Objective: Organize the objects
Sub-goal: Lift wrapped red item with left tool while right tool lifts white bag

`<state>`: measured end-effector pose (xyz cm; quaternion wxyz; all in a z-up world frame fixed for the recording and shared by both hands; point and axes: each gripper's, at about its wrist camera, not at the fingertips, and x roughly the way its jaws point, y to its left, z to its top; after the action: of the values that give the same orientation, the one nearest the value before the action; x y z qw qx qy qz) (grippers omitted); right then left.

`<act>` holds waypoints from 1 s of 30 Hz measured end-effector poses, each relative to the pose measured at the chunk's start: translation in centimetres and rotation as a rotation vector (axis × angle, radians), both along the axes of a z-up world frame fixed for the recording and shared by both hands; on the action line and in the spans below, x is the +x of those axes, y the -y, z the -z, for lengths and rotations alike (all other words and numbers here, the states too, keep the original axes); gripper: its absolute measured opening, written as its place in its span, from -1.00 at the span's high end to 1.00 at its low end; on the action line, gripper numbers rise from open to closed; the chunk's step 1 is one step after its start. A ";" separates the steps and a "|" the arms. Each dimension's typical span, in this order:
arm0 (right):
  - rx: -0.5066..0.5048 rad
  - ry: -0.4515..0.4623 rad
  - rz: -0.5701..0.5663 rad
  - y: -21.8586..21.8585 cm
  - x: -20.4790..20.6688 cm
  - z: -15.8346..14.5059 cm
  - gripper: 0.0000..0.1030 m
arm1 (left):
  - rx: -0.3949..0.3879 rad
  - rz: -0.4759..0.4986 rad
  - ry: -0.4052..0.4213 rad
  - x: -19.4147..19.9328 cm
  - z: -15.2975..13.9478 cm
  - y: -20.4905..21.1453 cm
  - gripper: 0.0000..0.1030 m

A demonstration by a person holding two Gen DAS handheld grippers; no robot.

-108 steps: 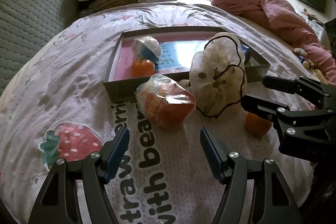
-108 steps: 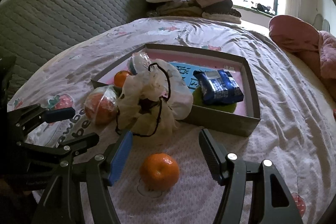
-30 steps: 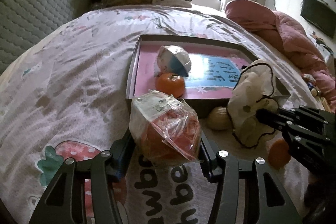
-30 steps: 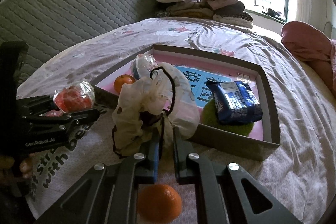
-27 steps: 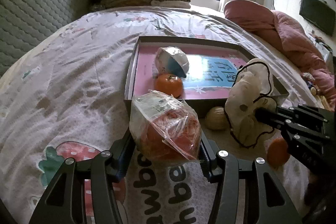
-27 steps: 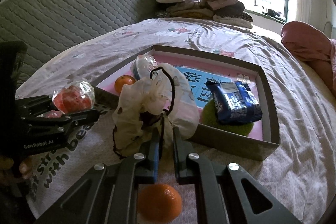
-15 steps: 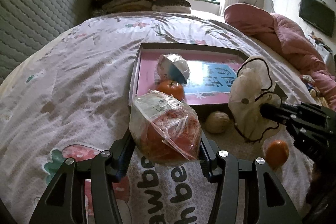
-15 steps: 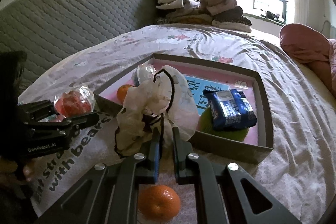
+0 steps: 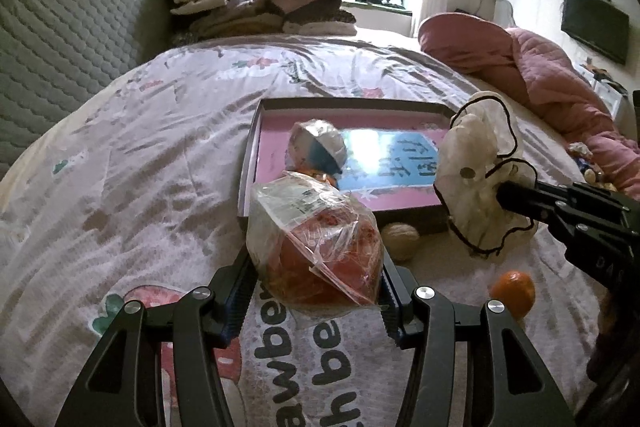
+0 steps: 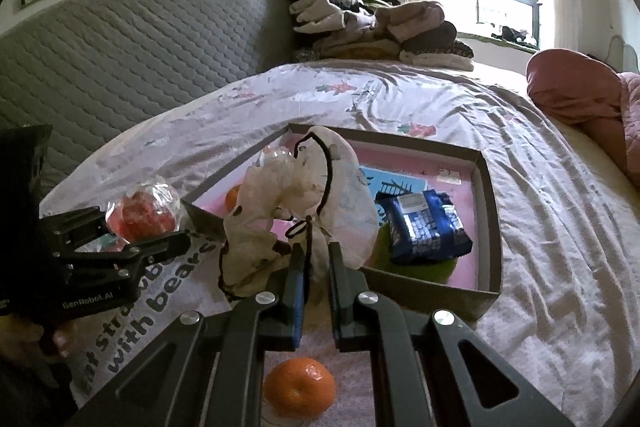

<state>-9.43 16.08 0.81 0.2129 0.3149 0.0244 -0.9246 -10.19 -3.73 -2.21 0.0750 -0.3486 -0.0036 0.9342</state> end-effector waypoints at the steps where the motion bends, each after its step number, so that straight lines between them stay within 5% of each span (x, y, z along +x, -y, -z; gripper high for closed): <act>1: -0.002 -0.005 0.002 -0.1 0.1 -0.2 0.80 | -0.001 0.002 -0.005 0.2 -0.1 -0.1 -0.09; 30: -0.030 -0.071 0.030 -1.1 1.2 -2.5 0.80 | -0.079 -0.009 -0.142 0.4 -5.3 -0.7 -0.09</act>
<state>-8.21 17.21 3.29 0.2029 0.2791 0.0135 -0.9385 -9.81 -3.04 3.07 0.0573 -0.2839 0.0370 0.9564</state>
